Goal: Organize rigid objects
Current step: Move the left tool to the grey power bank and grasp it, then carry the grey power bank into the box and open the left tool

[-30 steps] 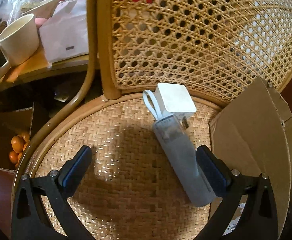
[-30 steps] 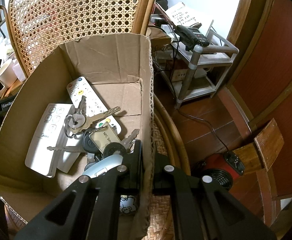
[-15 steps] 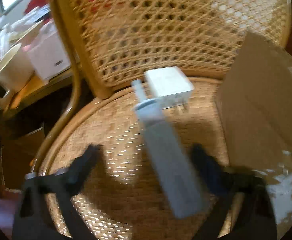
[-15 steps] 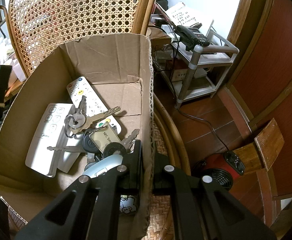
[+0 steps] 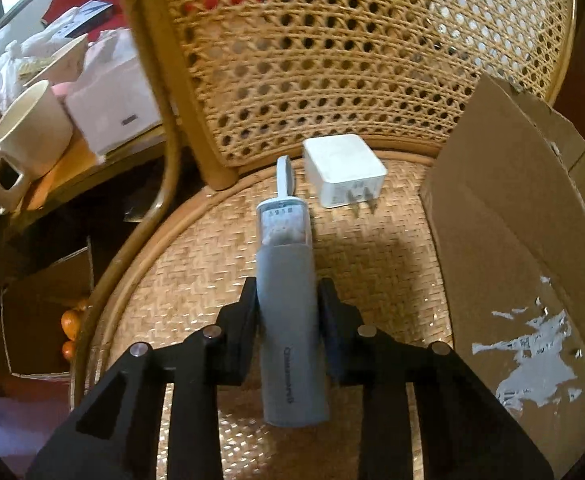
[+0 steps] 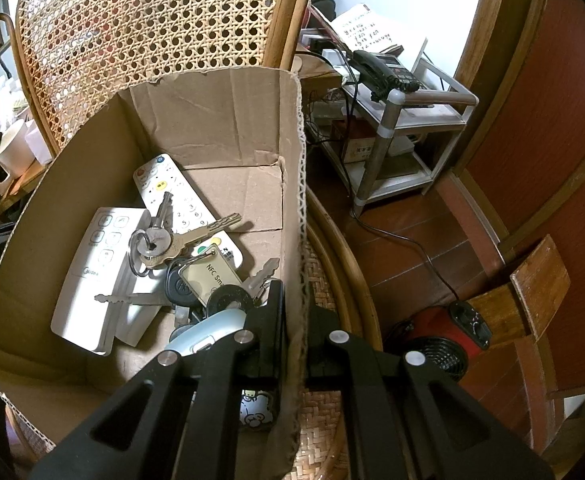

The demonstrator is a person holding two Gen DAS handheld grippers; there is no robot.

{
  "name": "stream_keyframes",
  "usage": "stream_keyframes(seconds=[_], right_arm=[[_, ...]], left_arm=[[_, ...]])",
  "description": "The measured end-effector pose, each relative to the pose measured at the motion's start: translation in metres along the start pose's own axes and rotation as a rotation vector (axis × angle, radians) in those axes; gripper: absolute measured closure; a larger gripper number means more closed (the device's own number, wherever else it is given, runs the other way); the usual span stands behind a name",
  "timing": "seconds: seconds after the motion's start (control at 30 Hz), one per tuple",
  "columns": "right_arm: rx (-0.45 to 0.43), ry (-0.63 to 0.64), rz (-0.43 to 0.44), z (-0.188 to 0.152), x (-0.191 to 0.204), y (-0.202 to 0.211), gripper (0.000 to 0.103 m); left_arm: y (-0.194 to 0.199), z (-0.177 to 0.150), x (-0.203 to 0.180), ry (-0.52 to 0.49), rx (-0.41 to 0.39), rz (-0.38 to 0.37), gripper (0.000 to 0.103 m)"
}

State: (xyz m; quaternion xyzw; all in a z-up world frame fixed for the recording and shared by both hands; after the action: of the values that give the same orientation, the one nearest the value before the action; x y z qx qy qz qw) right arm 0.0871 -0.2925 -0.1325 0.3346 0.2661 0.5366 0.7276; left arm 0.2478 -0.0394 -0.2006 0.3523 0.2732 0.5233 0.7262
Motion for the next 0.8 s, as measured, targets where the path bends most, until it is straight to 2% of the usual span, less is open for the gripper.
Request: stream_keyframes(seconds=[0.17, 0.37, 0.6, 0.7, 0.8], right_arm=[[0.001, 0.000, 0.000, 0.000, 0.000, 0.000, 0.096], [0.000, 0.000, 0.000, 0.000, 0.000, 0.000, 0.096], [0.000, 0.002, 0.000, -0.001, 0.000, 0.000, 0.096], [0.000, 0.002, 0.000, -0.001, 0.000, 0.000, 0.096], [0.000, 0.002, 0.000, -0.001, 0.000, 0.000, 0.096]], left_arm=[[0.033, 0.004, 0.007, -0.014, -0.061, 0.012, 0.076], [0.084, 0.019, 0.003, -0.013, -0.169, 0.026, 0.076], [0.131, 0.049, -0.034, -0.016, -0.287, 0.016, 0.076], [0.157, 0.048, -0.051, -0.064, -0.349, 0.019, 0.076], [0.173, 0.046, -0.073, -0.106, -0.397, -0.020, 0.076]])
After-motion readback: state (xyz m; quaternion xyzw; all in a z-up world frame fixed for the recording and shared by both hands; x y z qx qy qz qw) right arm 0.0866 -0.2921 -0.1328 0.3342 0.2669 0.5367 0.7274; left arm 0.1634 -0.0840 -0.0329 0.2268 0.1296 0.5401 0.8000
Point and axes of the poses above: each gripper's, at about its wrist camera, not at the fingertips, and y roughly against the way its jaws point, x to its left, z to its top, the point moved 5 cm from there along -y, roughly the way its jaws point, and after that the axes turned 9 degrees about -x, right-handed, at the moved point
